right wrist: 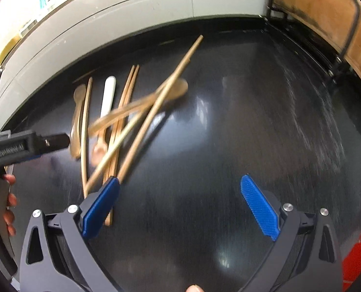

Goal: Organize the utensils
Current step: 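Move both open tools back over the remaining utensils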

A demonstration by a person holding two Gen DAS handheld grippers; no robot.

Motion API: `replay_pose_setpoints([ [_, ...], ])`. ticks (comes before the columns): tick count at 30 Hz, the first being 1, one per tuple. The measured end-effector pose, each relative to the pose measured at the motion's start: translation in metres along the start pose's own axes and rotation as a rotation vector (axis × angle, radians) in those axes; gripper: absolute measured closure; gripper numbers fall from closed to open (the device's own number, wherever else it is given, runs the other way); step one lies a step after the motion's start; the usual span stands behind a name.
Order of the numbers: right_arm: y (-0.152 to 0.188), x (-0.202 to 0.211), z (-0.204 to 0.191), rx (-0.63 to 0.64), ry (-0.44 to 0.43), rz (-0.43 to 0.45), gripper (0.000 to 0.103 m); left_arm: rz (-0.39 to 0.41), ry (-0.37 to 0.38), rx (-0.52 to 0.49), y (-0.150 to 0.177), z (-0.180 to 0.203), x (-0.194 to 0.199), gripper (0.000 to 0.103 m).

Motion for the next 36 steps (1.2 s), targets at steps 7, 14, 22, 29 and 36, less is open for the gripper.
replay_pose_setpoints([
  [7,-0.022,-0.033,0.005,-0.01,-0.025,-0.033,0.007,-0.004,-0.089,0.037,-0.01,0.012,-0.02,0.006],
  [14,-0.029,-0.045,-0.001,0.041,0.026,-0.001,0.006,0.028,-0.179,0.03,-0.017,0.02,-0.03,0.006],
  [22,-0.026,-0.054,-0.013,0.064,0.082,0.038,0.005,0.073,-0.15,0.118,-0.019,0.013,-0.023,0.006],
  [29,-0.028,-0.05,-0.011,0.073,0.077,0.058,0.005,0.092,-0.146,0.151,-0.01,-0.009,-0.015,0.006],
  [36,-0.033,-0.051,-0.009,0.081,0.073,0.075,0.005,0.102,-0.213,0.116,-0.024,-0.001,-0.022,0.005],
])
Point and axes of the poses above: each gripper's, at about its wrist camera, not at the fingertips, and x roughly against the way its jaws point, z to its right, y to its underside, the point moved 1 cm from there along -x, roughly the way its jaws point, and after that the axes turned 5 degrees about x, right-handed, at the moved point
